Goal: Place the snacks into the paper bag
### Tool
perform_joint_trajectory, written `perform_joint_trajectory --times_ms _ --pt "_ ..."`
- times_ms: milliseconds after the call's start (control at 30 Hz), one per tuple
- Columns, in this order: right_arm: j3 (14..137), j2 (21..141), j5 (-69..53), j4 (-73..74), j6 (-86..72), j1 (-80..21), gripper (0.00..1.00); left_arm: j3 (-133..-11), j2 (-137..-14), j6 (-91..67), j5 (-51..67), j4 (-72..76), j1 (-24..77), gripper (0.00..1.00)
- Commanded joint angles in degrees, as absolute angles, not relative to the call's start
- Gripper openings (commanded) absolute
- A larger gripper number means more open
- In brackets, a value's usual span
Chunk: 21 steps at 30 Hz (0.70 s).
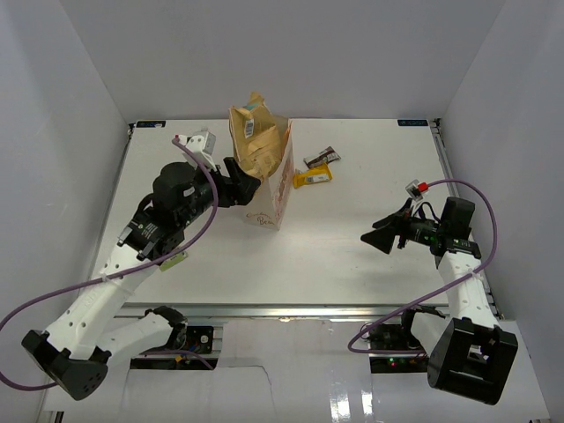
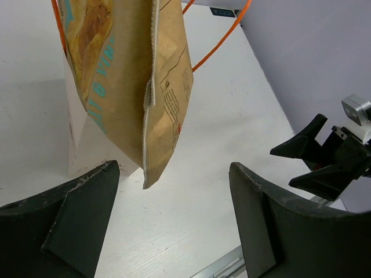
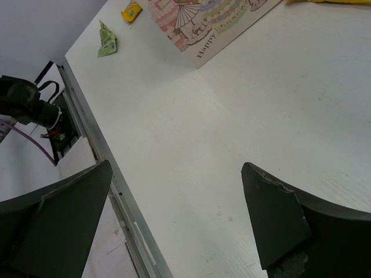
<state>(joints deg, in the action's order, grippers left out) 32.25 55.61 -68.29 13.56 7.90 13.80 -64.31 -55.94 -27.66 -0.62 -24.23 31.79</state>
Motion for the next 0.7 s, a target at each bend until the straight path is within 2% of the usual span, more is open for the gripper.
perform_joint_trajectory --times_ms 0,133,333,433,467,533,567,667 --pt "34.81 55.46 -67.68 13.80 9.14 13.89 0.98 -65.22 -55.72 -26.81 -6.41 -22.06 34.36 0.86" --pt "34.98 55.37 -67.33 13.80 9.05 13.89 0.98 -65.56 -57.21 -26.89 -10.98 -22.94 35.07 0.76" --pt "35.16 54.76 -66.97 14.06 9.05 13.89 0.98 -67.41 -61.08 -25.84 -13.71 -23.29 35.24 0.70" --pt "34.89 54.41 -66.80 14.06 9.05 13.97 0.98 -68.38 -62.66 -25.23 -12.40 -22.50 35.24 0.60" --pt "34.89 54.32 -66.80 14.06 9.05 13.97 0.98 -68.81 -62.93 -25.14 -12.13 -22.33 35.24 0.52" --pt "34.81 54.14 -66.71 13.98 9.14 13.89 0.98 -68.99 -62.75 -24.70 -11.43 -22.15 35.24 0.44" --pt "34.72 54.14 -66.62 13.97 9.14 13.89 0.98 -69.08 -62.58 -24.52 -11.16 -22.15 35.24 0.36" --pt "34.63 54.14 -66.71 13.97 9.05 13.89 0.98 -69.61 -61.70 -23.91 -10.03 -22.15 35.24 0.21"
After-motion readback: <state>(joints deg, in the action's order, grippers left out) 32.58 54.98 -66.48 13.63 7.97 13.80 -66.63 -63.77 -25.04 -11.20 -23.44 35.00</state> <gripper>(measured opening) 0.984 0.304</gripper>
